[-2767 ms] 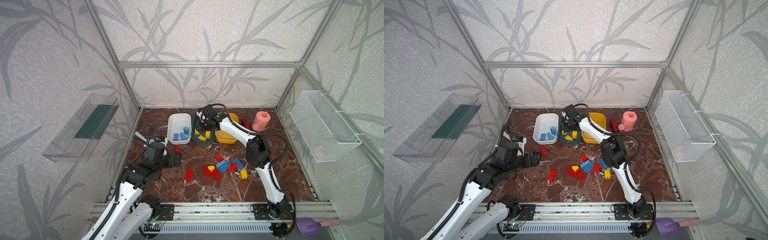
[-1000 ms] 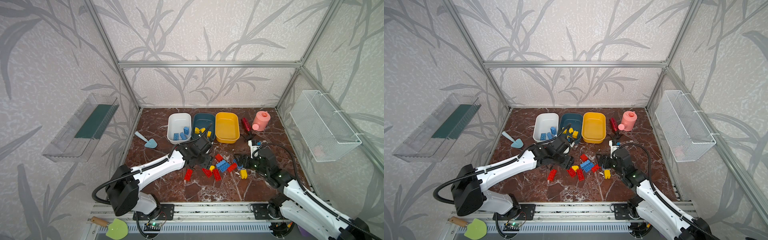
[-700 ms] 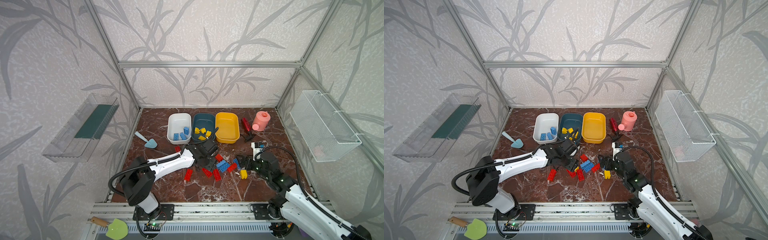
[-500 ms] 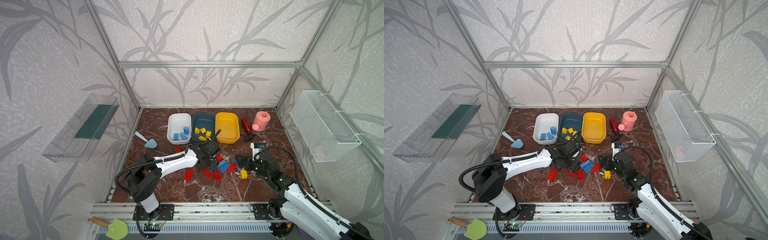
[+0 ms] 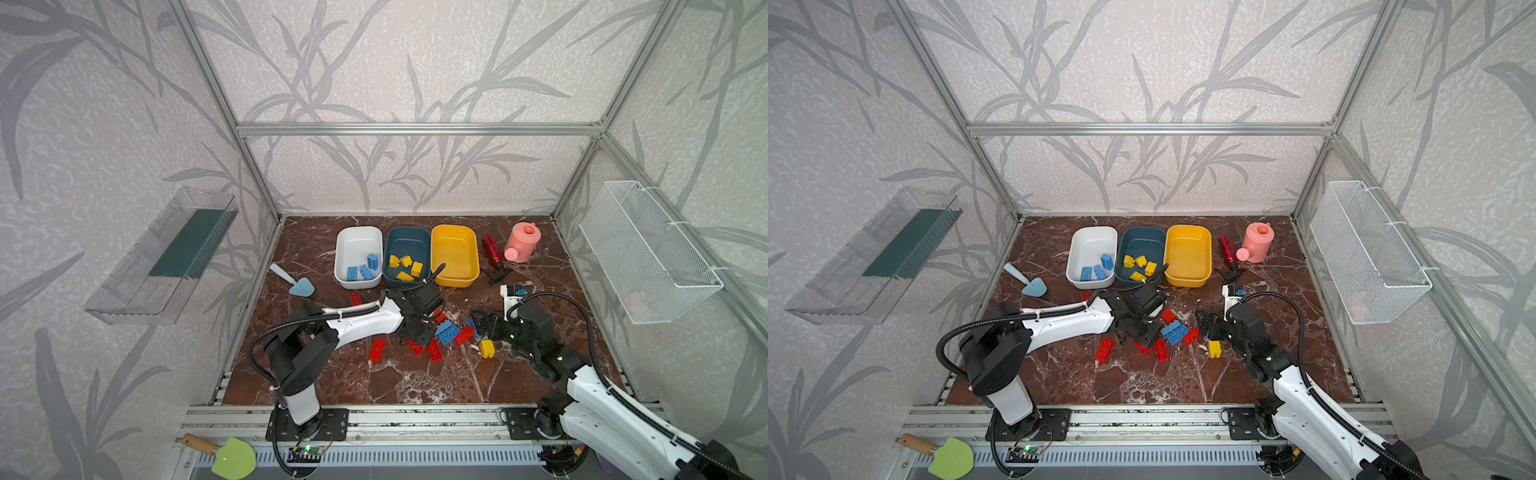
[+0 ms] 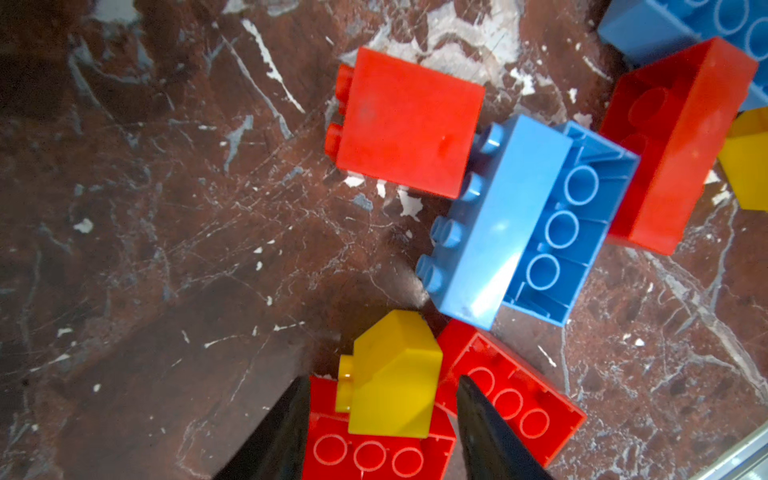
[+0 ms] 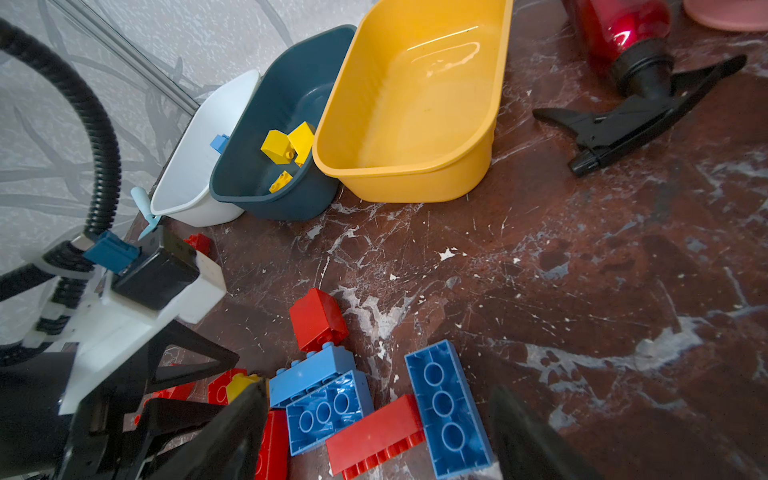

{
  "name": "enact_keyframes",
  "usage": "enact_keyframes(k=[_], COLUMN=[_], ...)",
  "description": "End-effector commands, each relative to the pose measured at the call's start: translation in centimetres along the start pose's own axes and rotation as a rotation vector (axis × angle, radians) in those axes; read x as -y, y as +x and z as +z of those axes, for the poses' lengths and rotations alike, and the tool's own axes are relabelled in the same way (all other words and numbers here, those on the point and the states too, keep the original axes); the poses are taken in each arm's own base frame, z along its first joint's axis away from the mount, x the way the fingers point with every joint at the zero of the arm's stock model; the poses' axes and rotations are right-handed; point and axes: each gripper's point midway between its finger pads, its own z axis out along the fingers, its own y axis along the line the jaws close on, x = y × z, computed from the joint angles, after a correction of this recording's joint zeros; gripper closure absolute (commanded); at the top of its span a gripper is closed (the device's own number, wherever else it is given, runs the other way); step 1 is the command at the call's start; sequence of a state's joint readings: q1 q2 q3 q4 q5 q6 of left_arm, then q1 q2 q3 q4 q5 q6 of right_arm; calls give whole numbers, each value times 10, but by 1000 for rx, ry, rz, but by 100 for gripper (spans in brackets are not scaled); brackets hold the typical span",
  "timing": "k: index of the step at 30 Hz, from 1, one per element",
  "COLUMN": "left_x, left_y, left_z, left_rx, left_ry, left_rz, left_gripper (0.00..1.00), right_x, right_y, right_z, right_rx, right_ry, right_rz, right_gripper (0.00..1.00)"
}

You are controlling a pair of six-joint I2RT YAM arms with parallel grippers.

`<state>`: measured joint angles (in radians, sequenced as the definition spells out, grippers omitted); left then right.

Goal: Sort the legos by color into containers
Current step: 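Lower the left gripper and grasp the yellow sloped brick in the pile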

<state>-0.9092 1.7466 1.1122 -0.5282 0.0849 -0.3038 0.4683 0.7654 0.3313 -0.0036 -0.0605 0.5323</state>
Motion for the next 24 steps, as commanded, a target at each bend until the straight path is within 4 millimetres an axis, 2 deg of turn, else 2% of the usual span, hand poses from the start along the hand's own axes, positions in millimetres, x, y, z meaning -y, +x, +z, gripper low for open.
enact_keyframes(k=[1,11,24], left_x=[5,3,1], left_y=[-8,-11,-18], left_z=[0,1,-6], left_rx=[10,16,40], left_ry=[9,-4,-19], left_rz=[26,26,27], left_gripper=[46,59,67], right_x=[2,2,2], right_y=[0,1,3], right_z=[2,2,4], right_rx=[9,9,1], right_ry=[1,-2,-7], right_rz=[7,8,9], right_gripper=[16,16,16])
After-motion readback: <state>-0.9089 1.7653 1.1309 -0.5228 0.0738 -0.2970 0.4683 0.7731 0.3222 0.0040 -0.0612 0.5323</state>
